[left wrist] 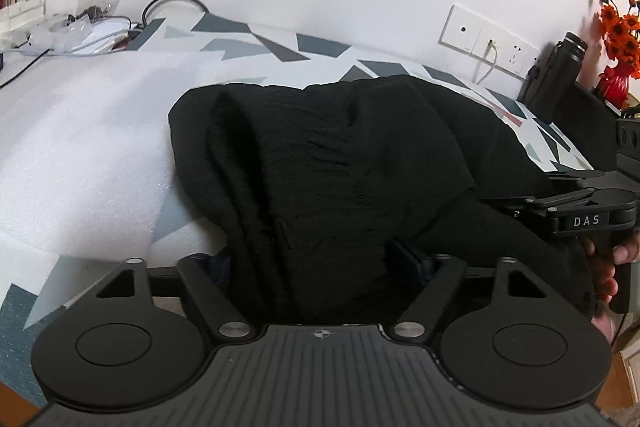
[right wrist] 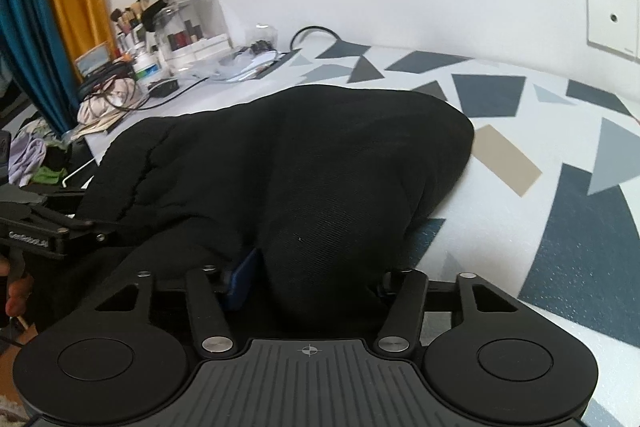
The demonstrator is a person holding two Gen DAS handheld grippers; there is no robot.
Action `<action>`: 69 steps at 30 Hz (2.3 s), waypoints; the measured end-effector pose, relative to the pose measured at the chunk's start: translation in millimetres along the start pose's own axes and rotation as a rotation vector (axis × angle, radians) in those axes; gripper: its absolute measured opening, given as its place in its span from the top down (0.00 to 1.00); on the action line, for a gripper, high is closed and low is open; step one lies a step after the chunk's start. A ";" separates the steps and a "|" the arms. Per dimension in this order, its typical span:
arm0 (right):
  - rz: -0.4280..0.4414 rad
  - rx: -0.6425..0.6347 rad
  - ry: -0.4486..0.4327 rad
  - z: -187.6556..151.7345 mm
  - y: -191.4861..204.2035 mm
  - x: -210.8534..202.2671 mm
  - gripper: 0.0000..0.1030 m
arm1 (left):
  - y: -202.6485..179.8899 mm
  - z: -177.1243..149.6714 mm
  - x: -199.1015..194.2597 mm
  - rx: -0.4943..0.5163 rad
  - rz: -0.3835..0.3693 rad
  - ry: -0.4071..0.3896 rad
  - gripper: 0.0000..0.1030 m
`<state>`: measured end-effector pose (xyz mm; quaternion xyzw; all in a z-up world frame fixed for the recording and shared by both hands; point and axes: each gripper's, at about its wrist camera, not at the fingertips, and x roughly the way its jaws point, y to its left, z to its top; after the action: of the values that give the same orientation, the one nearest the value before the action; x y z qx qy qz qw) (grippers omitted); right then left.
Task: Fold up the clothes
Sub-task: 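Lift the folded black stack off the bed with both grippers, then carry the held black stack with both grippers toward the beige chair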
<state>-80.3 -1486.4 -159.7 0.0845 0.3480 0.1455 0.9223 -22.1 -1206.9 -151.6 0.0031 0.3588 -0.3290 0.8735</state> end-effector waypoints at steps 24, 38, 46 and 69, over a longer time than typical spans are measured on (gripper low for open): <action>0.060 0.047 -0.041 -4.6 26.3 2.4 0.65 | -63.5 -16.8 -1.5 0.105 0.175 -0.126 0.43; 0.015 -0.009 -0.161 -6.0 53.2 -15.6 0.70 | -66.9 -27.0 -19.7 0.094 0.150 -0.266 0.58; -0.028 -0.073 -0.192 8.6 76.0 -17.3 0.71 | -45.8 -21.5 -22.9 0.055 0.085 -0.313 0.60; -0.131 0.003 -0.045 143.8 145.9 -16.4 0.74 | 15.5 92.0 -69.8 -0.025 -0.073 -0.220 0.63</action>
<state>-26.8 -1361.9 -5.1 0.0663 0.3323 0.0823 0.9372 7.6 -1177.0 -42.9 -0.0570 0.2647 -0.3545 0.8950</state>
